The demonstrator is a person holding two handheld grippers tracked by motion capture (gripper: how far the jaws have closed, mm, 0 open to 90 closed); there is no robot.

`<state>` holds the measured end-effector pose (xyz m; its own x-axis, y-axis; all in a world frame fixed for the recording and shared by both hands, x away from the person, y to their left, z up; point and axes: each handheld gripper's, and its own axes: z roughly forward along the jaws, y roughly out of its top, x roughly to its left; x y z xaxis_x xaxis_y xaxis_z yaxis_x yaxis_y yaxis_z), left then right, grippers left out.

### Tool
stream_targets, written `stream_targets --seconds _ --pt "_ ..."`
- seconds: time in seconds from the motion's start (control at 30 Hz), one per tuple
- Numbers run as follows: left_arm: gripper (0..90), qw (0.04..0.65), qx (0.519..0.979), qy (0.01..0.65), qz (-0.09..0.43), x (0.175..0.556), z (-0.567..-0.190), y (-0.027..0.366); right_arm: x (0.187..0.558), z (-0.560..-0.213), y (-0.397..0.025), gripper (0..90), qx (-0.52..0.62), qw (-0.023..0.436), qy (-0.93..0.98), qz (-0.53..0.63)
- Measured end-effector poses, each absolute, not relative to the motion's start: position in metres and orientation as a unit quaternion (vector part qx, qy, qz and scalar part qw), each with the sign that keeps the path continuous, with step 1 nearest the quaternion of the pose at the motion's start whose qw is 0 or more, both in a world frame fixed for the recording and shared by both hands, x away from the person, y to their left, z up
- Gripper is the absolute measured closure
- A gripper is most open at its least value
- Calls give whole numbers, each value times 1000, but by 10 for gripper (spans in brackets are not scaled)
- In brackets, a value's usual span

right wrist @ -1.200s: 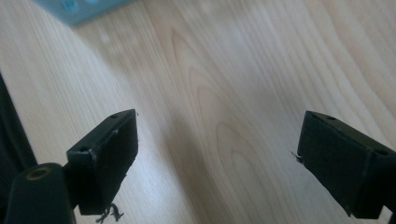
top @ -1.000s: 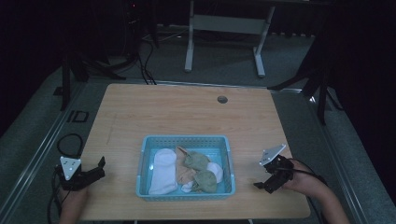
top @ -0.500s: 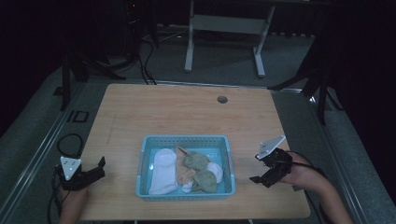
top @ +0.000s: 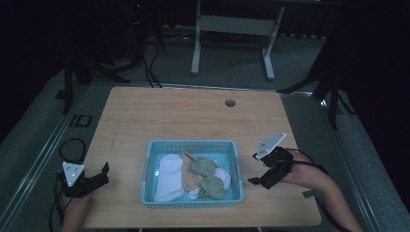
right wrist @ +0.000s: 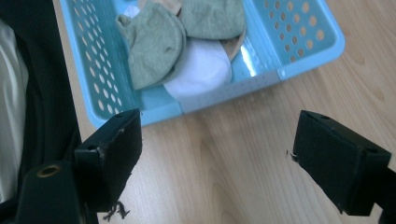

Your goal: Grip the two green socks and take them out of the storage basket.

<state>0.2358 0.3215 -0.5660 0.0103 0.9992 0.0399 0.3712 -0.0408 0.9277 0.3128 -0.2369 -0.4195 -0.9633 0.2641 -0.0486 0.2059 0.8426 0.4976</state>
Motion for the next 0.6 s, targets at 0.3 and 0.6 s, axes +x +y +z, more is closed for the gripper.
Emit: stream_targets --seconds 0.3,0.6 --pt "4 387 597 574 404 236 -566 322 314 -417 -216 203 96 60 961 251" --pt "4 389 596 574 404 236 -566 322 317 -422 -194 211 84 58 963 249"
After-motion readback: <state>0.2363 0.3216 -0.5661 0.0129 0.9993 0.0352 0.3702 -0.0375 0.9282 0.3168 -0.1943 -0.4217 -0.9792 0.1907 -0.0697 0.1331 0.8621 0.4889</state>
